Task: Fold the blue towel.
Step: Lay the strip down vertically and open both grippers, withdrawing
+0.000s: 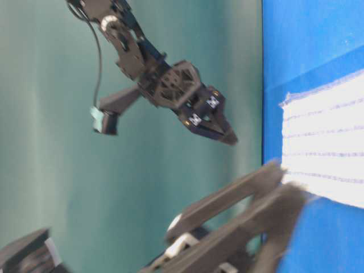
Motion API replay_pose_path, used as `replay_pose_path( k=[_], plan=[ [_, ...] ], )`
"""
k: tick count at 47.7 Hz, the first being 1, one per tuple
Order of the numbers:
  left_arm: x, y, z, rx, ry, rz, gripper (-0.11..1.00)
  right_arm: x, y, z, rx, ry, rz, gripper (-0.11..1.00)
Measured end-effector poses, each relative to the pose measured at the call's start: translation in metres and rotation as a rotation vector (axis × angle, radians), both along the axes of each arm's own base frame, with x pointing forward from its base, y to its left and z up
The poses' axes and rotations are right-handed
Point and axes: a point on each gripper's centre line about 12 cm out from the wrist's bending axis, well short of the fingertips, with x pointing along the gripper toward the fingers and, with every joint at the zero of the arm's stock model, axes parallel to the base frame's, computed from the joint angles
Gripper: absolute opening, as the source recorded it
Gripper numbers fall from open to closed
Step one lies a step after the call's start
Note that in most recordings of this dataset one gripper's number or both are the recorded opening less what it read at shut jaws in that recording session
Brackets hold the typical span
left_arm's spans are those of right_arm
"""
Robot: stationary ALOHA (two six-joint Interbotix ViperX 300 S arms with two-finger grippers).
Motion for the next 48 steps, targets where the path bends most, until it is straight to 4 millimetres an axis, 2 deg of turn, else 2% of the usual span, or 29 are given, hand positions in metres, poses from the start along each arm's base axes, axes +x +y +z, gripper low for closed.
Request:
replay_pose_path(
  k=[5,10,19,24,32,39,48],
  plan=[
    [-0.01,0.019,0.009,0.009,-0.006,0.037,0.74,-0.013,0.007,0.013,-0.002,-0.025,-0.007,0.84],
    [-0.02,0.047,0.012,0.035,-0.001,0.099,0.74,-0.028,0.015,0.022,0.0,-0.041,-0.014,0.84],
    [-0.039,0.096,0.011,0.082,0.009,0.212,0.74,-0.059,0.032,0.029,0.021,-0.065,-0.031,0.84],
    [-0.05,0.115,0.01,0.097,0.014,0.262,0.74,-0.073,0.044,0.03,0.027,-0.081,-0.03,0.84],
    [-0.071,0.131,0.005,0.098,0.024,0.321,0.74,-0.093,0.072,0.028,0.044,-0.094,0.005,0.84],
    [-0.087,0.131,0.002,0.096,0.022,0.333,0.74,-0.1,0.098,0.025,0.063,-0.097,0.062,0.84],
    [-0.096,0.129,-0.001,0.09,0.008,0.339,0.74,-0.102,0.107,0.019,0.078,-0.098,0.076,0.84]
  ],
)
